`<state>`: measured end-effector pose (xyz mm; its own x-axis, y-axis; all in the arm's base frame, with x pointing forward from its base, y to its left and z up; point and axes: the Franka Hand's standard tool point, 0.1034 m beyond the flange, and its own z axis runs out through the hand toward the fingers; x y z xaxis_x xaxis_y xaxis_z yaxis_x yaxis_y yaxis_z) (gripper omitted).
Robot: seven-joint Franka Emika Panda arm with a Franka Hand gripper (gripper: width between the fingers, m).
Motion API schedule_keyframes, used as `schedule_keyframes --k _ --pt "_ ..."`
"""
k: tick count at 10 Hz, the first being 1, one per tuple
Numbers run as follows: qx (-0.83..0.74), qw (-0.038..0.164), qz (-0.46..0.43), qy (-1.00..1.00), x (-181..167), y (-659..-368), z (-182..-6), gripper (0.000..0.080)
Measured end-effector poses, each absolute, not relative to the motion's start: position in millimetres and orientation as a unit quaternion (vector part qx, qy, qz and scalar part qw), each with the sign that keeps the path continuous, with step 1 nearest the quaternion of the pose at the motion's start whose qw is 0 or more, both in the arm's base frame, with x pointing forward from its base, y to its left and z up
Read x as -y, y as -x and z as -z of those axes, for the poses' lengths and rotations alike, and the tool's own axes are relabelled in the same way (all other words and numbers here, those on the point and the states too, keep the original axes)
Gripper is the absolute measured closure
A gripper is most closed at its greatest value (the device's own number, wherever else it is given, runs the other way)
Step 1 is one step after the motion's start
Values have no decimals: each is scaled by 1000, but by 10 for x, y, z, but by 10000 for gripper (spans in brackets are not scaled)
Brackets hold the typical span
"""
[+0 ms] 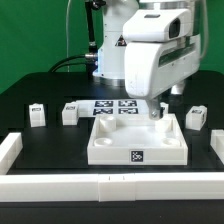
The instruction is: Assemble one leg
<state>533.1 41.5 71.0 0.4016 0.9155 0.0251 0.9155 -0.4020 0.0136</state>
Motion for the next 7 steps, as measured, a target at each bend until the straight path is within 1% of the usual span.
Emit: schedule_keyframes --k 2,3,7 --pt "619 0 3 786 -353 -5150 -586 150" --pt "642 -2 0 766 -344 -5128 -575 150" --pt "644 -1 -3 765 -296 -5133 -584 150"
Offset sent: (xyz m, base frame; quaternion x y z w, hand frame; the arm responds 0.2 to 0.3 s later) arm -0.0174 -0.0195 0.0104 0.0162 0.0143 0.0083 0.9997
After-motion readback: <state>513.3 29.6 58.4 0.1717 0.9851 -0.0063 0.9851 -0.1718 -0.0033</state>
